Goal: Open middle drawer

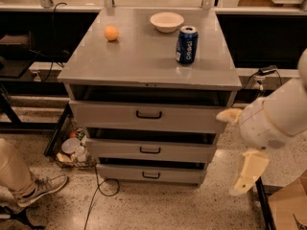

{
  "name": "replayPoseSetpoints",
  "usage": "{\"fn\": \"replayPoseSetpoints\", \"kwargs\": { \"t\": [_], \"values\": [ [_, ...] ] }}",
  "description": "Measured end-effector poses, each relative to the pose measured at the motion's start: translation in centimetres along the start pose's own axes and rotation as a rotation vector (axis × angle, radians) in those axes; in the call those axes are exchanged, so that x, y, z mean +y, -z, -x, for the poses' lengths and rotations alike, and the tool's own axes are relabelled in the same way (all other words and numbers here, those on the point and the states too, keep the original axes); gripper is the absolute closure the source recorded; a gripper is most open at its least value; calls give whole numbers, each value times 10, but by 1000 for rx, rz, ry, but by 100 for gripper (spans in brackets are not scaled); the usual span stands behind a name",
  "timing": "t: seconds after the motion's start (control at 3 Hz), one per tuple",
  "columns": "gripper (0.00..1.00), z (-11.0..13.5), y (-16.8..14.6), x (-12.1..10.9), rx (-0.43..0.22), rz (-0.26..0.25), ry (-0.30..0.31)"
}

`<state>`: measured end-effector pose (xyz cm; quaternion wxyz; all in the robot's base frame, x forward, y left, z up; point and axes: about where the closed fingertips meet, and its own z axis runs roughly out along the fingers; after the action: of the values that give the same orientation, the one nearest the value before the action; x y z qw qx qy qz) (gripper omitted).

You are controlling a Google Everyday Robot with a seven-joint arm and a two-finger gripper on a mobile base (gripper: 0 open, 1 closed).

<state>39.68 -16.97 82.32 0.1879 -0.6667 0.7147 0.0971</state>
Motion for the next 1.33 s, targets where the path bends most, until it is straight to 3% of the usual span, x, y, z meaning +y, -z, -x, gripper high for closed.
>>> {"fn": "replayPoseSetpoints", "kwargs": {
  "t": [0.33,0.67,1.0,1.33],
  "values": [
    [0,2,-59,14,-100,63,-32],
    [0,2,-59,14,-99,63,-32],
    [0,-3,-72,9,-52,47,0],
    [0,-31,-105,-15,-15,16,35]
  ]
}}
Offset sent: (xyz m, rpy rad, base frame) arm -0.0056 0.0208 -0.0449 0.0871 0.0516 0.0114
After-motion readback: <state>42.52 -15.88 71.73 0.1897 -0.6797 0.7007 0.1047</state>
